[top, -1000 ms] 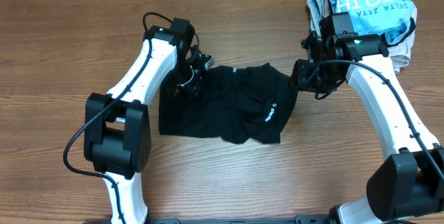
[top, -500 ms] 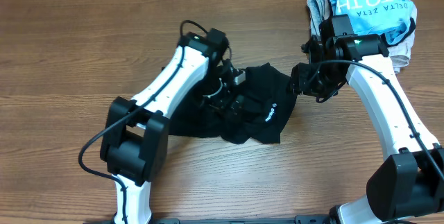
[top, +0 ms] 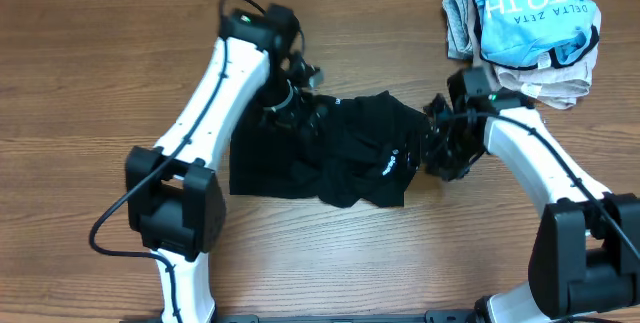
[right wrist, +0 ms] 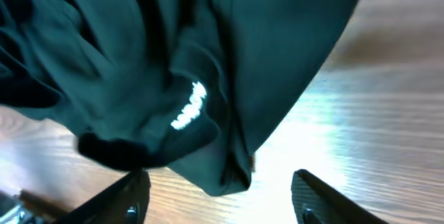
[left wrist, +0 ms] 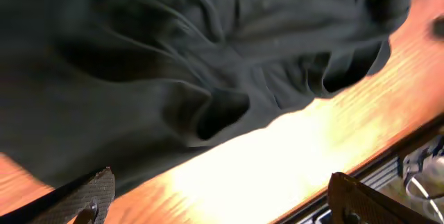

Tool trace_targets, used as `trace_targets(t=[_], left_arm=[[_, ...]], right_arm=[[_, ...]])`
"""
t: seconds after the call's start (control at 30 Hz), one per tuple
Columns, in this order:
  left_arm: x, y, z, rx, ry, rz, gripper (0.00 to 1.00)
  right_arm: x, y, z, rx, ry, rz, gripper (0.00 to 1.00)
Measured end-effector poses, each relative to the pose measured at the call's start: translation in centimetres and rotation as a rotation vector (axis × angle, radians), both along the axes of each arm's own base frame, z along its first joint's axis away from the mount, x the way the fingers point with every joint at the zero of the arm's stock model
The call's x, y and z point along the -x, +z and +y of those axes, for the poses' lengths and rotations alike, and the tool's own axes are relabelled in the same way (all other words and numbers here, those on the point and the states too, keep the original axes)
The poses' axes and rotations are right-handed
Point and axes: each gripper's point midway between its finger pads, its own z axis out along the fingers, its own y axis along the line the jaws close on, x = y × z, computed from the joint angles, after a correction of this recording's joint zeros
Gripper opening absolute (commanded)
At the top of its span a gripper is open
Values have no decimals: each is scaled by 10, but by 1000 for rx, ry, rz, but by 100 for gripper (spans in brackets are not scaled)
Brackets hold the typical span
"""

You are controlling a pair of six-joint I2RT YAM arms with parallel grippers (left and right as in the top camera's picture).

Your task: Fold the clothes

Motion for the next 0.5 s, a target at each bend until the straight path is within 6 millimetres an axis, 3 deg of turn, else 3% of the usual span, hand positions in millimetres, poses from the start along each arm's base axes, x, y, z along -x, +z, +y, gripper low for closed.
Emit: trace_targets(t=[0.2, 0.4, 0.5], left_arm=[[-19, 14, 8, 15, 33, -66, 100], [-27, 15, 18, 18, 59, -80, 100], [-30, 14, 23, 11, 72, -85, 100]], right_arm=[[16, -20, 3, -31, -2, 31, 78], [3, -27, 2, -18, -30, -27, 78], [5, -32, -3, 9, -41, -19, 79]])
